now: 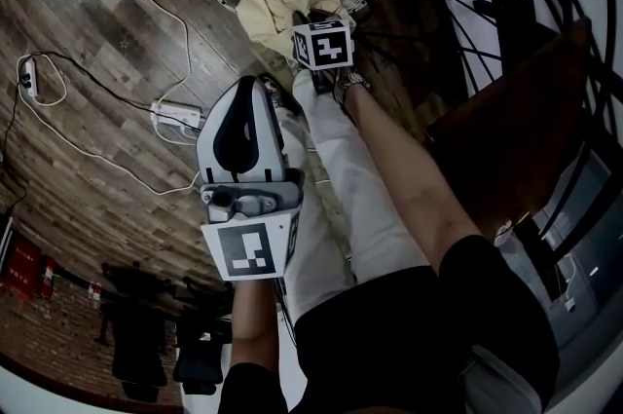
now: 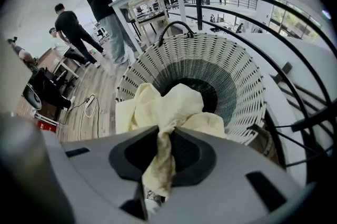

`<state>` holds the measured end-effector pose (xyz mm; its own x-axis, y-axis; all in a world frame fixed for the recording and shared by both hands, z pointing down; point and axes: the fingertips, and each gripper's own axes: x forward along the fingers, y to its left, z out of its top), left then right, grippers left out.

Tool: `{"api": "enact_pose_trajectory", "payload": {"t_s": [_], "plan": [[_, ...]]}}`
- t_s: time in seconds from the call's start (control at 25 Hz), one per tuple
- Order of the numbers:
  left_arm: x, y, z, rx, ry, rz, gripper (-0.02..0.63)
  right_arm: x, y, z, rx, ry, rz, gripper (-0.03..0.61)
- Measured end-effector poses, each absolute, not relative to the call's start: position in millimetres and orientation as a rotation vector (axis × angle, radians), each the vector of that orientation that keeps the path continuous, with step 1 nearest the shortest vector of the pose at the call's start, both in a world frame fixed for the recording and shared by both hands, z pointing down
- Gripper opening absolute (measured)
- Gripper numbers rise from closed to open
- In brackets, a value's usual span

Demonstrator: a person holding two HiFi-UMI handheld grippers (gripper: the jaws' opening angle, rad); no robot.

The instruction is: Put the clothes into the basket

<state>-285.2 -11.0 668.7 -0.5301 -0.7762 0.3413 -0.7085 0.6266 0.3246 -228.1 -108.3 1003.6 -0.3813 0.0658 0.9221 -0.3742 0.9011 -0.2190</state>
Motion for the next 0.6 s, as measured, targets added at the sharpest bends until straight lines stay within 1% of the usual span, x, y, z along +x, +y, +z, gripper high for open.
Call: {"api": "enact_pose_trajectory", "payload": {"t_s": [0.08,0.2,0.28,0.44,0.6], "plan": [[-286.5,-10.3,670.0,1.17,-2.401,-0.202,0.014,-228.6,-107.5,1007.4,0.223,-1.9,0.464,0.057],[-291.0,-11.6,663.3,1.18,-2.436,-0.231,0.014,-224.2,-105.2,1012.6,0.203,-1.864,0.426,0.084],[-291.2,-9.5,658.6,1.18,-2.453,-0.243,0.014,-219.2,-103.9,1011.9,0.194,-1.846,0.395,0.127],[-288.5,-4.0,652.2,1.178,-2.457,-0.228,0.014,-212.7,-103.2,1006.0,0.2,-1.837,0.408,0.239],[-285.3,-1.0,648.6,1.174,-2.458,-0.206,0.014,-211.0,-103.5,1000.8,0.198,-1.846,0.416,0.29]]}}
